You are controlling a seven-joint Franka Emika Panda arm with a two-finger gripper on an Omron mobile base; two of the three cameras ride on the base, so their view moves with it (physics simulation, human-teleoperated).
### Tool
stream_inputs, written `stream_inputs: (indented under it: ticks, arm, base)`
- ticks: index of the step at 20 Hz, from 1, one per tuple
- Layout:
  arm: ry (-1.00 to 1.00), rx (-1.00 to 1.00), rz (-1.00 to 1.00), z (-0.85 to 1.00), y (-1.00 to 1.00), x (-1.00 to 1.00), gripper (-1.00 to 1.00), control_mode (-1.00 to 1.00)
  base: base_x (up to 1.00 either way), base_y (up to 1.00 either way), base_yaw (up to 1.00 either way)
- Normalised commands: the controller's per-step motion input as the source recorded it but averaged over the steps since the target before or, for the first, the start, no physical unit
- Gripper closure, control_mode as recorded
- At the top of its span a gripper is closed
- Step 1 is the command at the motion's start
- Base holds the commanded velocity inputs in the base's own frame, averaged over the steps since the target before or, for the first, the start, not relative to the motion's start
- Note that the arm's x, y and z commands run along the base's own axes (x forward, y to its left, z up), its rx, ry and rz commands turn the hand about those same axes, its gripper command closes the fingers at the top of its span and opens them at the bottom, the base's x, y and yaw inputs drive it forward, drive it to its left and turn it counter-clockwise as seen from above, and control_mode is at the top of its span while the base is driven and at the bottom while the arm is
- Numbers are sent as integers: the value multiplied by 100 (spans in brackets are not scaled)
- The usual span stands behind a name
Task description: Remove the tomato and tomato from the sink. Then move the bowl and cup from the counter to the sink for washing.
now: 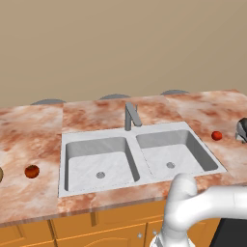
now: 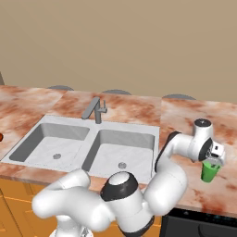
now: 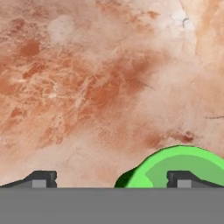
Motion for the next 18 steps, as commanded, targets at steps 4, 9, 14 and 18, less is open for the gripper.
stream_inputs:
  ticks: [4, 9, 14, 18]
  arm:
    - [5, 0, 0, -15, -16, 2, -100, -100]
    - [9, 2, 0, -20, -5, -2, -100, -100]
    - [12, 6, 0, -20, 1, -20, 100, -100]
    - [9, 6, 0, -22, 1, -23, 100, -100]
  base:
    - [0, 0, 0]
    - [0, 0, 0]
    - [0, 0, 0]
    - [0, 0, 0]
